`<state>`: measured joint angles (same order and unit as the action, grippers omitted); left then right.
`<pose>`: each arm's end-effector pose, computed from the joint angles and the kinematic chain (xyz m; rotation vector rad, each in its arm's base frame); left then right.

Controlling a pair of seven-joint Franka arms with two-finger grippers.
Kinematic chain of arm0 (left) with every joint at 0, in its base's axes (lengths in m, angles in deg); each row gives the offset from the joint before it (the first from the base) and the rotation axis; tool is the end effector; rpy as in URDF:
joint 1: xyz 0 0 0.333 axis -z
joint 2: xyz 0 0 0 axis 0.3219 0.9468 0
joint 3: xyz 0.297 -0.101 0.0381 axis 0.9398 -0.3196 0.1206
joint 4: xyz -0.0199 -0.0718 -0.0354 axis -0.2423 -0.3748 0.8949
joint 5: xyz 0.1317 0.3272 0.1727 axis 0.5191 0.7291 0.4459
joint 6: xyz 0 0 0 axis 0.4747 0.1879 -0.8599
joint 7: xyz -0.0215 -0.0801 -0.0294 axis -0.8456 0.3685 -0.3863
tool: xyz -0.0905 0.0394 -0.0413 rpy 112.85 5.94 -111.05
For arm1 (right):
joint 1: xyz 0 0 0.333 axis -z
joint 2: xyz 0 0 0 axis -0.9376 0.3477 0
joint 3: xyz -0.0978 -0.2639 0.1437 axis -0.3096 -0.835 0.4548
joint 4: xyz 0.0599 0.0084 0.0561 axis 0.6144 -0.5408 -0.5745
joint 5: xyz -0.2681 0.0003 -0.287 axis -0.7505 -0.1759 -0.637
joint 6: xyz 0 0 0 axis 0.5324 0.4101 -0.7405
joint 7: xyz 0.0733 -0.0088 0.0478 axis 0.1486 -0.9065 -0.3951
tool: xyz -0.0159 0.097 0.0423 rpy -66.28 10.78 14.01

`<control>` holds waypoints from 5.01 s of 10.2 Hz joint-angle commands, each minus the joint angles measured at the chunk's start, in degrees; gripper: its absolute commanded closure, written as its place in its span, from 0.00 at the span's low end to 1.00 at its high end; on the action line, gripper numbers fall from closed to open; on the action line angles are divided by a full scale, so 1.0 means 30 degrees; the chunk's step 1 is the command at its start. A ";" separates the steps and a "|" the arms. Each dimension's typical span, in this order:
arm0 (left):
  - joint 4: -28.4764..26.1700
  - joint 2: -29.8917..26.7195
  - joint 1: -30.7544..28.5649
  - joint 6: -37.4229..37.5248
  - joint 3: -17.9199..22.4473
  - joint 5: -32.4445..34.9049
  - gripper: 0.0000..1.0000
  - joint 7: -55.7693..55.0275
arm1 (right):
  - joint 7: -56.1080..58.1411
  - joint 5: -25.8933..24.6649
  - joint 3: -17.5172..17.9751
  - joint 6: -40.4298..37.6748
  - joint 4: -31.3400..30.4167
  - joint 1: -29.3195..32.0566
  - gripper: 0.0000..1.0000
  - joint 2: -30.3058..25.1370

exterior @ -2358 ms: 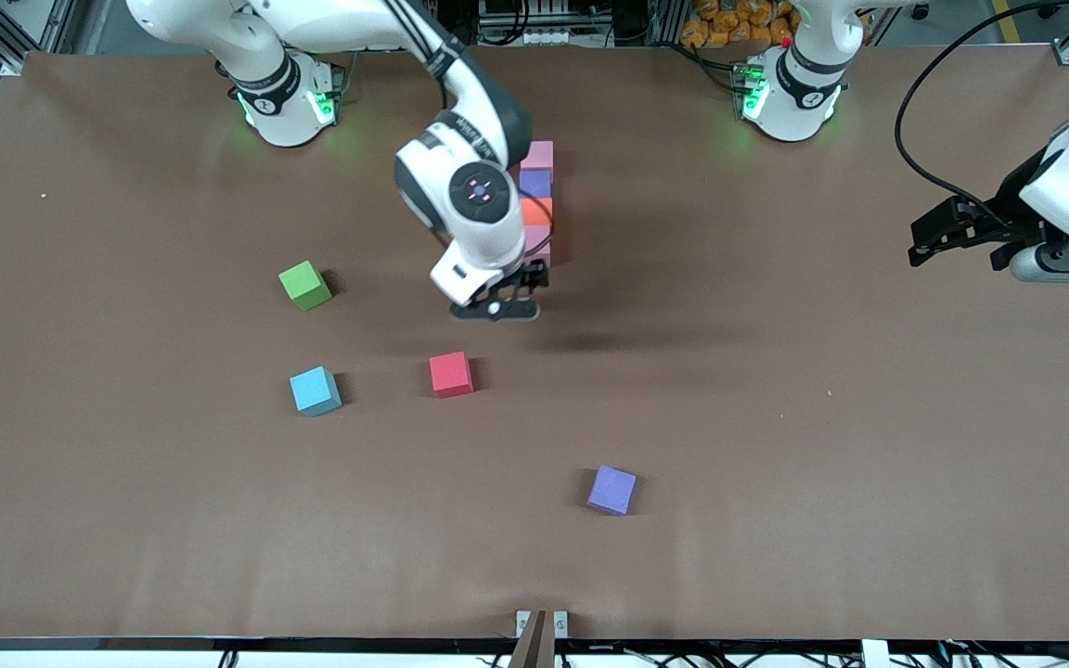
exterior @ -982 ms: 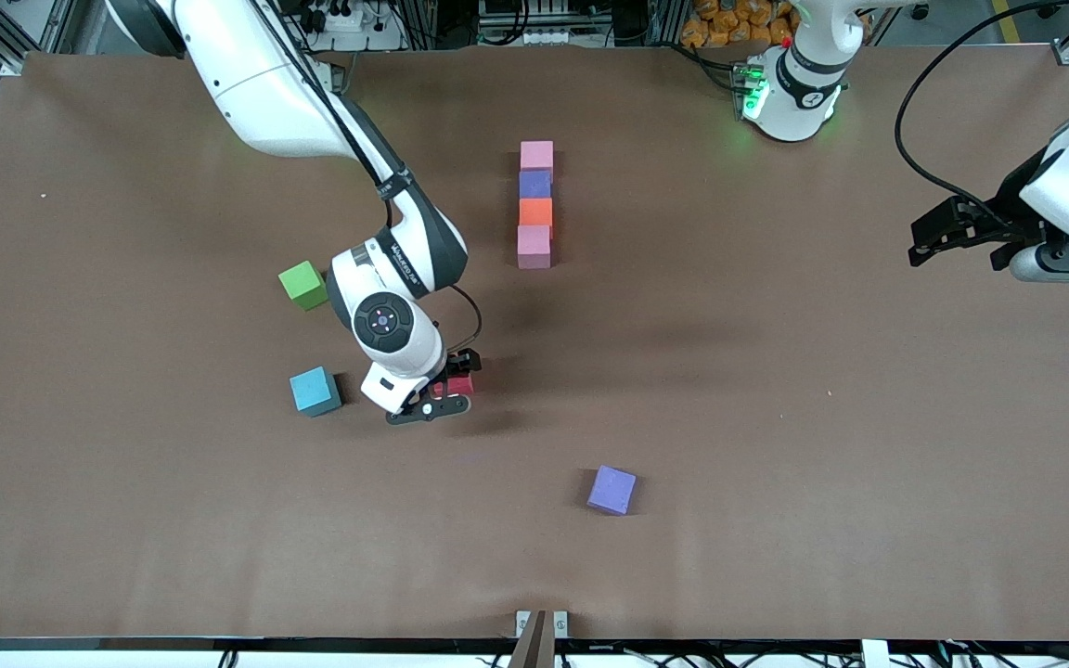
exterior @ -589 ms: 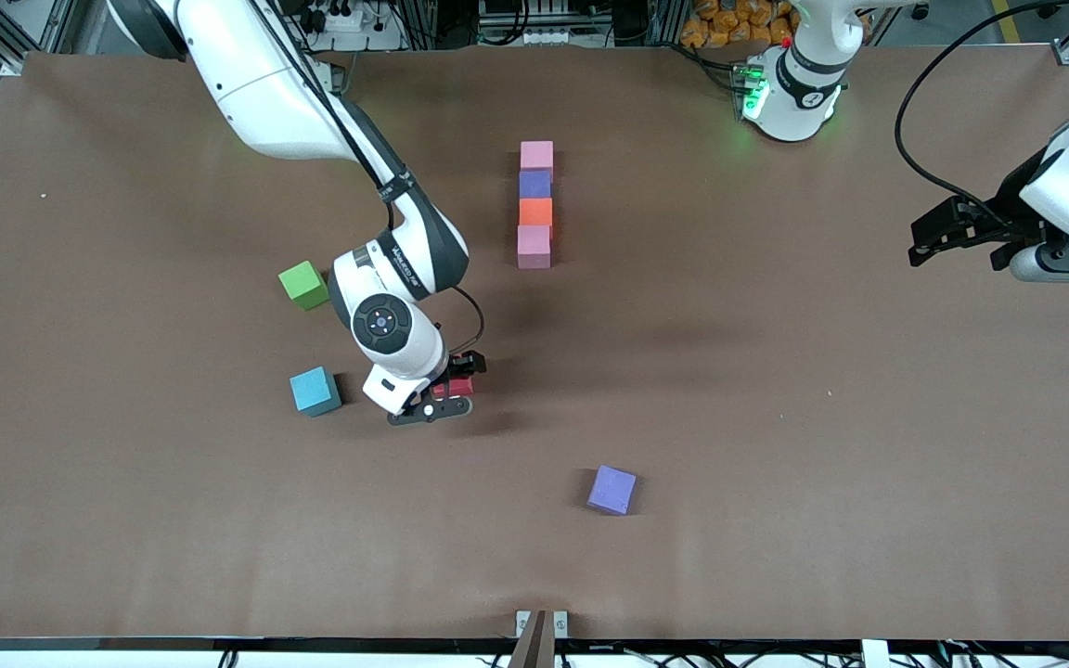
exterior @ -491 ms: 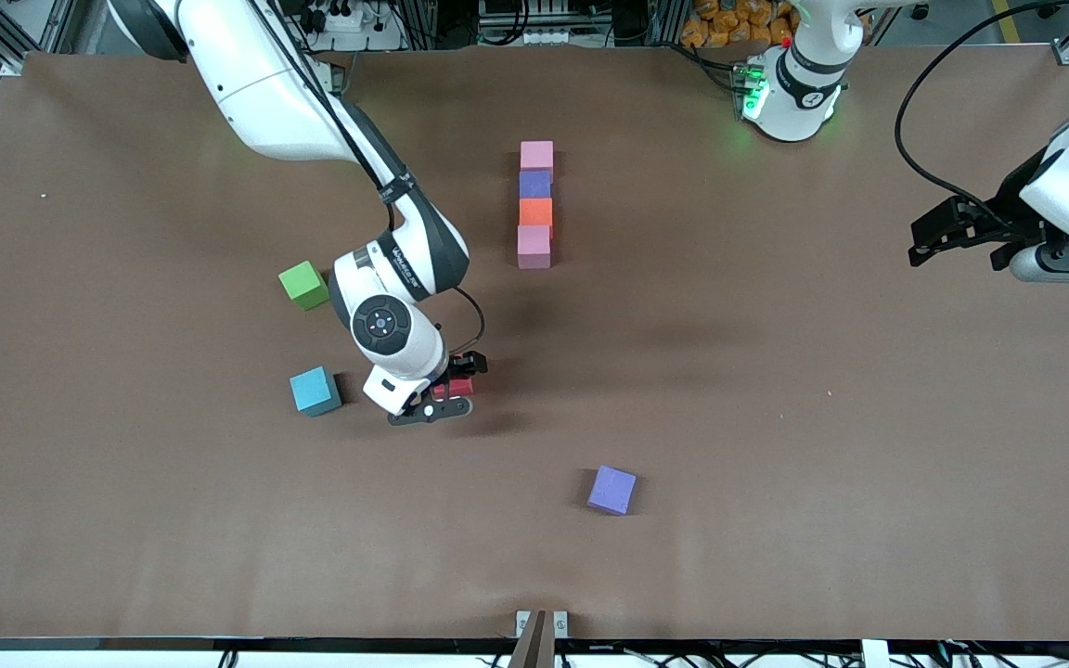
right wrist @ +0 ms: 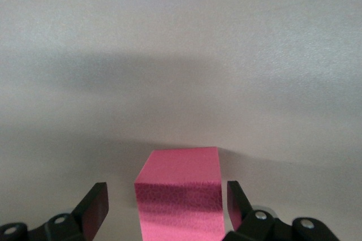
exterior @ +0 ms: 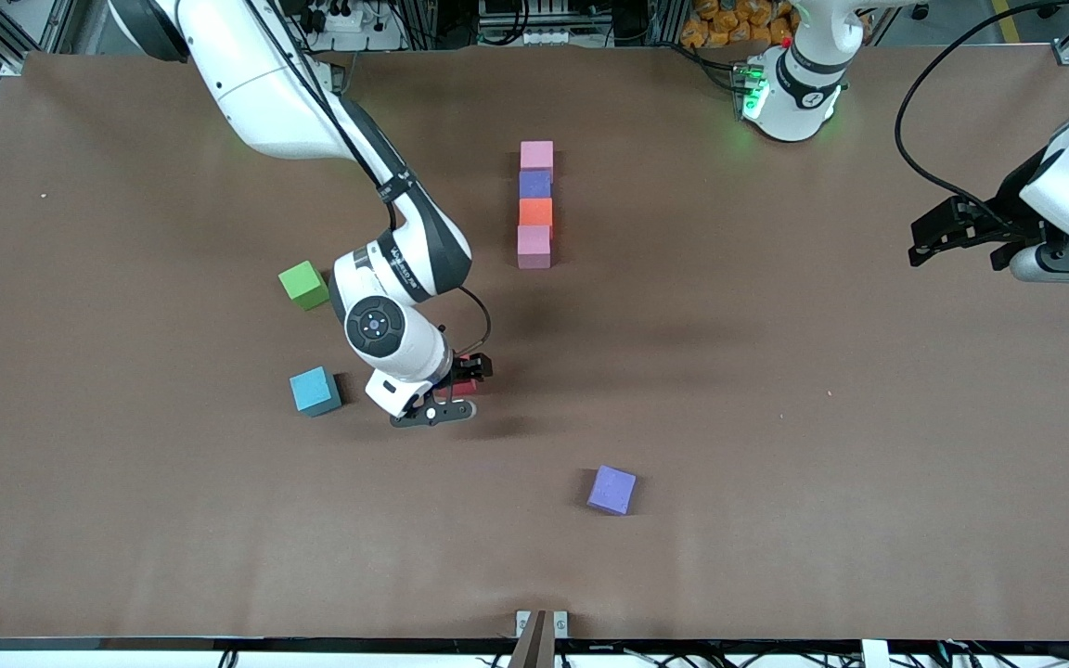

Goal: Arrange blocks into number 1
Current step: 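Lift and carry the red block with the right gripper to the line, then lower the red block after the light pink block with the right gripper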

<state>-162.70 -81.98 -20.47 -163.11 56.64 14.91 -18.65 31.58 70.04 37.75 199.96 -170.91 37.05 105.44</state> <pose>0.5619 -0.0628 0.6133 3.0954 -0.0551 0.0313 0.6099 0.3679 0.2275 -3.0150 -0.1819 0.1080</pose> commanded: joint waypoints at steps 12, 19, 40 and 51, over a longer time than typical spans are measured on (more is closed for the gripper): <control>0.0020 -0.0217 -0.0139 0.0110 -0.0067 -0.0210 0.00 0.0149 | -0.4911 -0.0781 0.0337 -0.1624 0.0938 -0.2431 1.00 0.0394; 0.0020 -0.0218 -0.0139 0.0110 -0.0038 -0.0210 0.00 0.0295 | -0.7849 -0.0781 0.1218 -0.2333 -0.0608 -0.3752 1.00 -0.0774; 0.0049 -0.0276 -0.0139 0.0168 -0.0096 -0.0210 0.00 0.0295 | -0.8728 -0.0283 0.1218 0.1071 -0.3837 -0.5217 1.00 -0.1861; 0.0078 -0.0159 -0.0139 0.0052 0.0079 0.0141 0.00 0.0295 | -0.9541 -0.0283 0.1189 0.0954 -0.4307 -0.5393 0.00 -0.1920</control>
<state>-162.56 -82.07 -20.52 -163.11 56.87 14.92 -18.65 5.35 68.40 41.75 202.57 -181.61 21.60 100.99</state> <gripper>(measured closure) 0.000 0.392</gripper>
